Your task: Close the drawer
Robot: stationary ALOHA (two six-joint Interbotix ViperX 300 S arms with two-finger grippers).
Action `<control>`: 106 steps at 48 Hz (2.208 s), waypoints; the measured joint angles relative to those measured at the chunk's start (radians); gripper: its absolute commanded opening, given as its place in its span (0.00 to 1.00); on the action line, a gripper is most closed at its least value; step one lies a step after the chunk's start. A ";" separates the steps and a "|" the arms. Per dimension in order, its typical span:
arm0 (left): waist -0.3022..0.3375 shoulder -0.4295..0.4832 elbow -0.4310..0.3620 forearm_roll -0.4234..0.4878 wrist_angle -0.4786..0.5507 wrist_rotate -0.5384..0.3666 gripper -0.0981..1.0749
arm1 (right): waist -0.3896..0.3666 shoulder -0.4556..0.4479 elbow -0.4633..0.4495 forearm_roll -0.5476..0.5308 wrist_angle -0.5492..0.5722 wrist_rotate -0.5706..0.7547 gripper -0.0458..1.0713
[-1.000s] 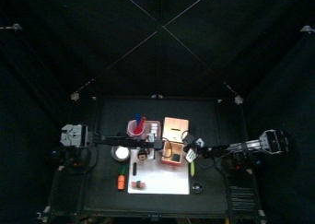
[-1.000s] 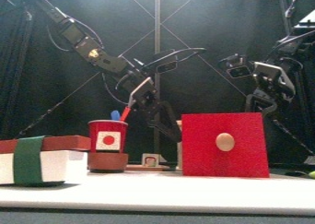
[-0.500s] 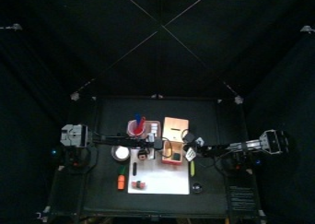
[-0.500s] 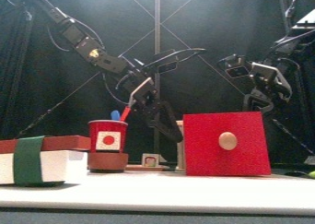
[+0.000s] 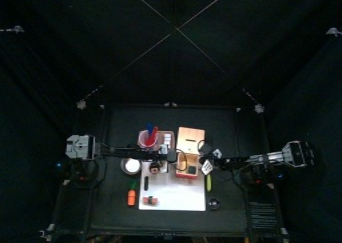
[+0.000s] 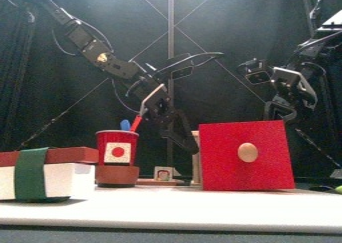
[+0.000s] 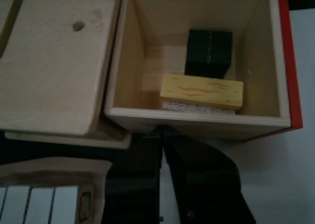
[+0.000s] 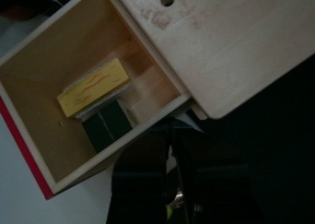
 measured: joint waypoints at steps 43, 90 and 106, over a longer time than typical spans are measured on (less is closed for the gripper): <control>-0.008 -0.028 -0.006 0.009 0.003 0.000 0.49 | 0.026 -0.005 0.006 0.003 0.003 0.002 0.44; -0.005 -0.026 -0.006 0.038 0.008 0.002 0.49 | 0.023 -0.006 -0.003 -0.029 0.006 0.002 0.44; -0.005 -0.028 -0.006 0.038 0.009 0.000 0.49 | 0.020 -0.006 0.018 0.006 0.005 0.002 0.44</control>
